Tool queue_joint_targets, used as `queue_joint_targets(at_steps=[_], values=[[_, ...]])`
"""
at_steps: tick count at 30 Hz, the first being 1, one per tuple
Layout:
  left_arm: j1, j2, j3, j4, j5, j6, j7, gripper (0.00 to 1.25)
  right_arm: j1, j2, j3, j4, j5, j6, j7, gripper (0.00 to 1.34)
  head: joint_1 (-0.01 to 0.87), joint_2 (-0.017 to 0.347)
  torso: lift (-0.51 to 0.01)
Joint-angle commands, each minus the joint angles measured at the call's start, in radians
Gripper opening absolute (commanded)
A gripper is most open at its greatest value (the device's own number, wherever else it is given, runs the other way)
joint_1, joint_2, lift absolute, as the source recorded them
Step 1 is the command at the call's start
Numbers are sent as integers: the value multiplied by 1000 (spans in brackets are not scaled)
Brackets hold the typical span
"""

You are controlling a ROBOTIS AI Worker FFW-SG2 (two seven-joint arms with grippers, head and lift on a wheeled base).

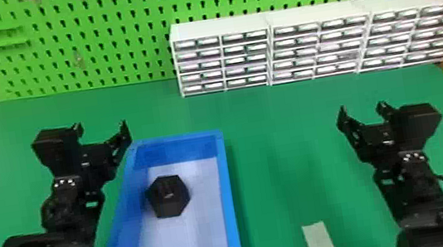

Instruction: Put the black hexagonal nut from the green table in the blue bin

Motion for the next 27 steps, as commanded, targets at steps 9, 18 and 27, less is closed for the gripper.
queue_joint_targets(at_steps=[9,18,27], values=[[5,0,9,-11,0,1,0,907,2,1,13,-4,0,1,0,865,686,52,-97],[14,0,4,-28,-18,7,3,907,8,1,29,-4,-5,1,0,865,686,52,-97],[22,0,10,-28,10,10,3,907,9,-8,44,-4,-6,12,0,865,686,52,-97]])
